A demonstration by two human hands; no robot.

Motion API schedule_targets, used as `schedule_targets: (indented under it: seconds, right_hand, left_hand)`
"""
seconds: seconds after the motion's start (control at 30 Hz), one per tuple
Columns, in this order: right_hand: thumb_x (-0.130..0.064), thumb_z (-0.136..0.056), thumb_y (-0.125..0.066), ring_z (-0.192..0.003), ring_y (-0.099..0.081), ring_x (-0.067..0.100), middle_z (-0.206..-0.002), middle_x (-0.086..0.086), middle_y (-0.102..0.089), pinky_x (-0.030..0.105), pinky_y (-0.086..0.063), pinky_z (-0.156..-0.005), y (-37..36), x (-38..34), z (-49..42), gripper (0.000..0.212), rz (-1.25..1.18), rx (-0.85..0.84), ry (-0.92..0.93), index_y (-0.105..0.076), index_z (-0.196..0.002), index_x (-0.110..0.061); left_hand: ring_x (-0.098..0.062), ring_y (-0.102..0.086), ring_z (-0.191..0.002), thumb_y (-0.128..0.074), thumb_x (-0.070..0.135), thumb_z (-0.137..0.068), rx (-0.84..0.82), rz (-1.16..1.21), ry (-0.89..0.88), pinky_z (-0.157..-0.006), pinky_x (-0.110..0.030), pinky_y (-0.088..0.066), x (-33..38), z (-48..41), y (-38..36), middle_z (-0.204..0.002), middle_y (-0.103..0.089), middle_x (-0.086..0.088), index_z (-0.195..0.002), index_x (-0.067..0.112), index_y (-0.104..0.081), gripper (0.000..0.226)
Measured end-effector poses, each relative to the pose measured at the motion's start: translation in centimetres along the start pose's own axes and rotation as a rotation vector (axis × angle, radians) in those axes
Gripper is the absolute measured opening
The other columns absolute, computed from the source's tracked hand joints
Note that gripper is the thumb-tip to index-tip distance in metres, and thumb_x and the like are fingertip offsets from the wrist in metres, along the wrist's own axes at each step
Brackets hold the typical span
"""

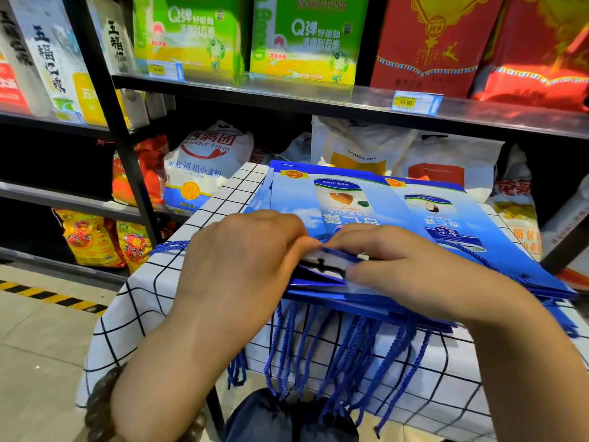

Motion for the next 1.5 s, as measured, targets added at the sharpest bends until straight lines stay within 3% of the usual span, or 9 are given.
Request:
schedule_targets:
  seconds: [0.27, 0.43, 0.6, 0.73, 0.9, 1.07, 1.3, 1.4, 1.5]
  right_hand:
    - [-0.016, -0.092, -0.049, -0.079, -0.054, 0.021, -0.082, 0.003, -0.063, 0.043, -0.047, -0.076, -0.4, -0.7, -1.1, 0.019, 0.208, 0.011, 0.056, -0.060, -0.077, -0.020]
    - [-0.030, -0.093, -0.050, -0.080, -0.053, 0.022, -0.081, 0.000, -0.063, 0.043, -0.048, -0.074, -0.9, -0.8, -1.5, 0.021, 0.234, 0.060, 0.079, -0.060, -0.080, -0.016]
    - [-0.025, -0.093, -0.051, -0.065, -0.044, 0.014, -0.062, -0.006, -0.049, 0.034, -0.041, -0.060, -0.7, -0.4, -1.3, 0.037, 0.278, 0.103, 0.051, -0.045, -0.057, -0.027]
    - [-0.028, -0.089, -0.056, -0.078, -0.053, 0.012, -0.080, -0.009, -0.060, 0.032, -0.046, -0.073, -0.4, -0.1, -1.1, 0.007, 0.248, 0.124, 0.023, -0.061, -0.086, -0.033]
    - [-0.036, -0.089, -0.050, -0.094, -0.055, -0.003, -0.101, -0.017, -0.064, 0.016, -0.041, -0.088, -0.3, 0.0, -0.7, 0.037, -0.094, -0.037, 0.003, -0.048, -0.126, -0.041]
    - [-0.027, -0.091, -0.052, -0.087, -0.053, 0.003, -0.088, -0.016, -0.058, 0.022, -0.041, -0.081, -1.3, 0.1, -1.7, 0.012, 0.131, -0.045, 0.014, -0.060, -0.085, -0.033]
    - [-0.034, -0.090, -0.053, -0.081, -0.049, 0.015, -0.079, -0.010, -0.050, 0.037, -0.044, -0.078, -1.5, 0.9, -1.4, 0.028, 0.249, 0.217, -0.033, -0.043, -0.065, -0.030]
    - [-0.041, -0.087, -0.055, -0.089, -0.051, 0.011, -0.086, -0.015, -0.051, 0.037, -0.045, -0.084, -1.3, 1.4, -0.4, 0.009, 0.221, 0.273, -0.009, -0.055, -0.082, -0.033]
    - [-0.067, -0.069, -0.058, -0.111, -0.046, -0.010, -0.117, -0.028, -0.049, 0.020, -0.039, -0.096, -0.9, 1.5, 1.6, 0.060, 0.096, 0.127, -0.005, -0.048, -0.123, -0.041]
  left_hand:
    - [-0.015, -0.056, -0.085, -0.028, 0.061, -0.082, -0.107, -0.170, 0.165, -0.064, -0.030, -0.037, 2.0, 0.7, 0.3, -0.085, -0.062, 0.006, -0.078, 0.028, -0.062, 0.047]
    - [-0.019, -0.050, -0.093, -0.035, 0.038, -0.093, -0.218, -0.369, 0.103, -0.067, -0.030, -0.019, 2.4, 0.5, -0.5, -0.091, -0.051, 0.003, -0.081, 0.030, -0.041, 0.016]
    - [-0.011, -0.035, -0.066, -0.025, 0.036, -0.093, -0.264, -0.222, 0.053, -0.053, -0.029, -0.019, 1.7, 0.8, -0.1, -0.072, -0.031, 0.007, -0.072, 0.025, -0.027, 0.023]
    - [-0.010, -0.043, -0.073, -0.022, 0.044, -0.088, -0.213, -0.080, 0.024, -0.053, -0.026, -0.024, 0.7, 1.4, 0.4, -0.078, -0.041, 0.009, -0.079, 0.029, -0.037, 0.023]
    - [-0.009, -0.048, -0.056, -0.045, 0.043, -0.077, -0.209, 0.054, 0.056, -0.046, -0.022, -0.031, -0.3, 1.8, -0.4, -0.062, -0.051, 0.009, -0.059, 0.026, -0.040, 0.026]
    - [-0.011, -0.056, -0.075, -0.054, 0.044, -0.074, -0.155, 0.120, 0.132, -0.063, -0.033, -0.044, -0.6, 2.1, -0.5, -0.079, -0.061, 0.008, -0.069, 0.025, -0.035, 0.027]
    - [0.000, -0.051, -0.076, -0.046, 0.067, -0.061, -0.221, 0.143, 0.126, -0.062, -0.016, -0.037, -1.0, 2.0, -0.3, -0.077, -0.055, 0.020, -0.080, 0.033, -0.047, 0.039]
    - [0.001, -0.046, -0.086, -0.052, 0.067, -0.067, -0.294, 0.085, 0.057, -0.069, -0.013, -0.035, -0.9, 2.2, -0.5, -0.089, -0.049, 0.022, -0.100, 0.044, -0.049, 0.041]
    - [0.000, -0.049, -0.085, -0.048, 0.069, -0.070, -0.273, 0.098, 0.030, -0.067, -0.014, -0.036, -1.2, 2.2, -0.6, -0.089, -0.051, 0.019, -0.107, 0.044, -0.057, 0.045]
Point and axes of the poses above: each hand's wrist, its own z-axis away from the middle knuckle, its own y-axis out of the back of the hand, x = y × z, the point moved 1 cm from there along -z, towards the middle knuckle
